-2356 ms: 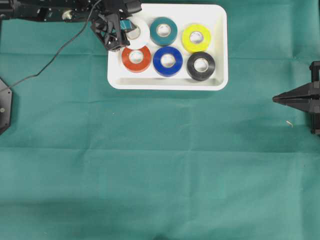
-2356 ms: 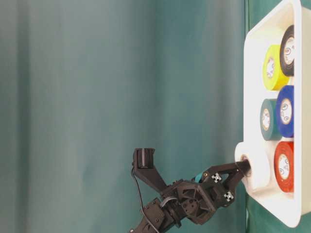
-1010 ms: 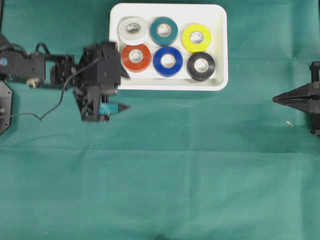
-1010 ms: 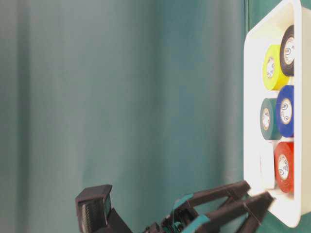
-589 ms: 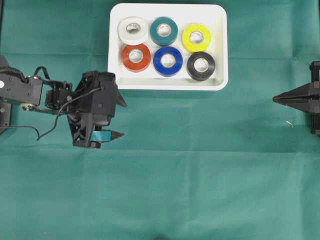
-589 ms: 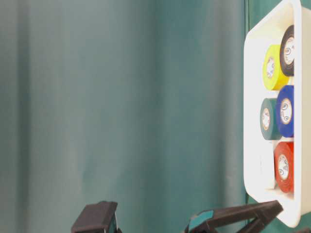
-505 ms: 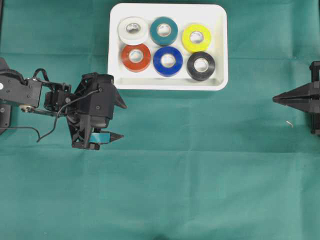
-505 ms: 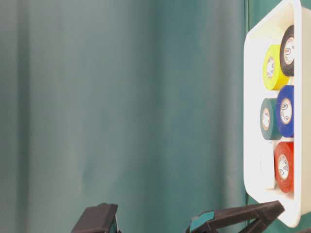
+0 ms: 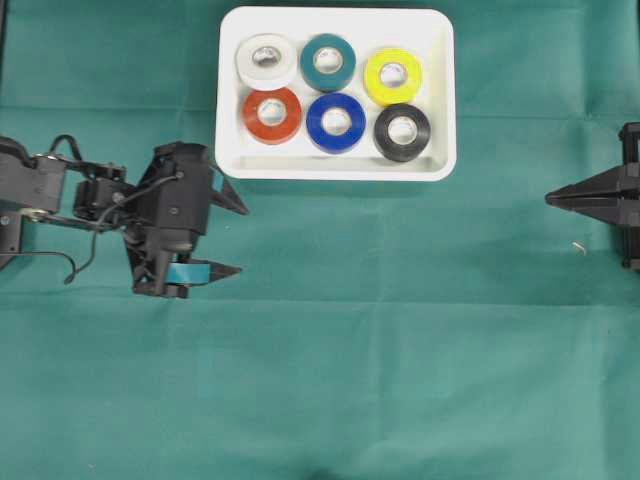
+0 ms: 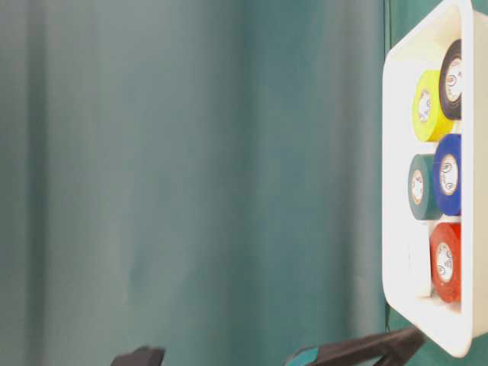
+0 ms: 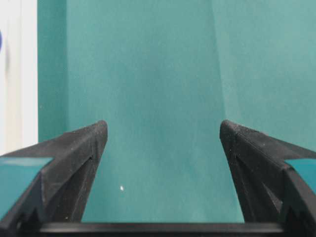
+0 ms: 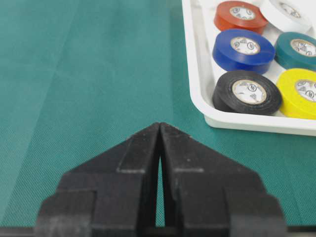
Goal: Put the tape into the white case with the left arm.
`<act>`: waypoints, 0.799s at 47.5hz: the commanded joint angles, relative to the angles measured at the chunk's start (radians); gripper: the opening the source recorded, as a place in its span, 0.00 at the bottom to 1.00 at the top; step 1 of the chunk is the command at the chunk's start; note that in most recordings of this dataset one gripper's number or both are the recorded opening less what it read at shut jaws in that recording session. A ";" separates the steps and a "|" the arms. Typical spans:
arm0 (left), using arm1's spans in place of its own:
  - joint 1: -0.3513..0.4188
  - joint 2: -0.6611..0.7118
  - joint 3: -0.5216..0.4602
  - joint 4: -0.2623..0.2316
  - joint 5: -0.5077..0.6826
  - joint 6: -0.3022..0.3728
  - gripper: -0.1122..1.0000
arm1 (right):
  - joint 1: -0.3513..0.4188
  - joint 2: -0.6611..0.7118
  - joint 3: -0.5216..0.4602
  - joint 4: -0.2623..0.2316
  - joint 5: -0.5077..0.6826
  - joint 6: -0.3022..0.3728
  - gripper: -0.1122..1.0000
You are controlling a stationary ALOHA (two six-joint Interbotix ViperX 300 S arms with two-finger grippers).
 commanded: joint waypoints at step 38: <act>-0.002 -0.345 0.195 -0.002 -0.092 0.000 0.93 | -0.006 0.005 -0.009 -0.003 -0.014 0.000 0.02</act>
